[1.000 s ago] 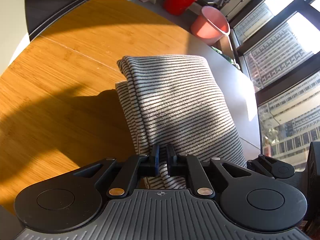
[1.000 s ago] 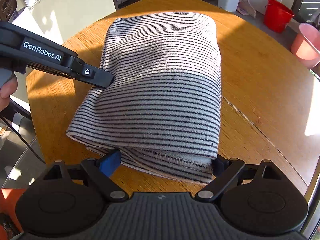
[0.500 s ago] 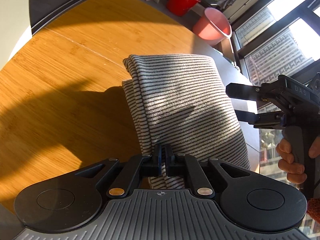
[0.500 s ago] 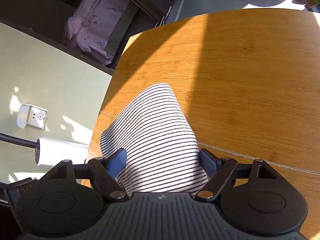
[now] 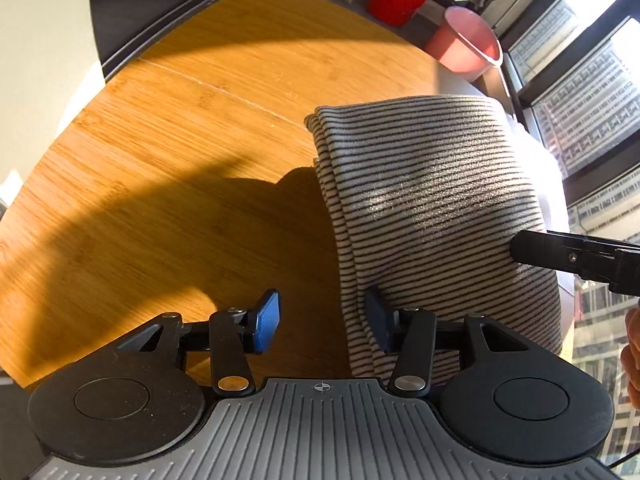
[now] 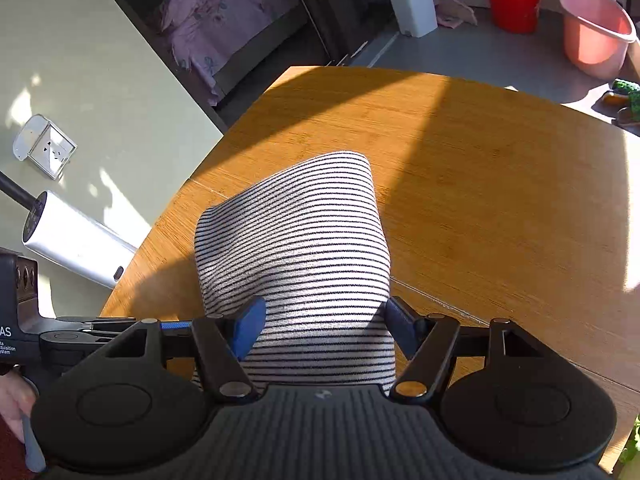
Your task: Fold clothes
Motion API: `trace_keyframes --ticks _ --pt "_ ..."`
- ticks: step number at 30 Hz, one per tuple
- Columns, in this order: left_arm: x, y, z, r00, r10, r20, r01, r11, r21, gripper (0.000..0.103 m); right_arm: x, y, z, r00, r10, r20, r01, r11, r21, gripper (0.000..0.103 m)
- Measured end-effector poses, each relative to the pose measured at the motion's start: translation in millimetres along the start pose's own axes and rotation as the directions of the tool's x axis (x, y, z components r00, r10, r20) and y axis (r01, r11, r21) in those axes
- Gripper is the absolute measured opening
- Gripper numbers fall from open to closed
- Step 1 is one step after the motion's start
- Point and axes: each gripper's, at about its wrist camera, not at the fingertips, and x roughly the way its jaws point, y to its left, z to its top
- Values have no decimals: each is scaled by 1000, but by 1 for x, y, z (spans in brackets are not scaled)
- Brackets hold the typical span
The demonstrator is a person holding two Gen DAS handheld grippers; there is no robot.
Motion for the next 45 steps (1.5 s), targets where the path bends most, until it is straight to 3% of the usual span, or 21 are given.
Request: trace_keyframes --ticks 2,4,7,9,13,17,19,22,24,25,27,30,33,36,39,45 --pt "0 -7 -1 1000 6 7 -6 1000 16 44 -5 -5 5 999 -24 44 23 1000 12 74" --pt "3 -13 -2 1000 20 14 -21 999 32 44 6 -3 12 994 -102 41 103 995 -16 74" --pt "5 -16 -2 999 28 16 -28 999 25 43 39 -6 10 984 -177 -17 176 984 -30 74" --pt "5 -14 -2 1000 28 11 -28 1000 12 44 48 -9 8 980 -201 -8 200 979 -41 88" --pt "4 -14 0 1000 30 4 -30 999 19 45 27 -20 4 990 -141 -13 141 990 5 89" --pt "-7 -16 0 1000 -9 -1 9 1000 -27 40 -11 -25 -28 999 -23 -29 25 997 77 89" --pt "-14 -17 -1 999 -41 -6 41 997 -60 41 -18 -19 -47 997 -51 -51 53 997 47 88" --pt "-9 -22 -4 999 -23 -33 21 998 -62 41 -12 -13 -71 994 -86 -74 87 996 22 80" --pt "0 -25 -4 999 -12 -47 9 998 -57 38 -10 -11 -74 995 -85 -56 88 994 60 69" --pt "2 -27 -2 999 -10 -48 8 999 -52 36 -10 -10 -73 996 -83 -45 86 993 76 69" --pt "7 -29 2 999 -7 -47 5 999 -41 30 -17 -9 -68 998 -65 -8 65 993 98 69" --pt "12 -27 5 999 -19 -46 18 1000 -22 30 -24 -17 -59 997 -56 44 47 984 173 71" --pt "17 -20 6 998 -48 -47 47 999 -19 32 1 -24 -54 997 -54 -61 65 980 191 73" --pt "18 -8 12 997 -71 -42 69 997 -42 32 17 -11 -43 995 -56 -88 72 980 188 70" --pt "16 4 37 1000 -27 -13 27 999 -31 31 37 14 -24 996 -74 -55 81 986 147 69" --pt "28 39 127 999 21 34 -22 999 35 33 94 55 45 991 -120 54 117 992 46 69"
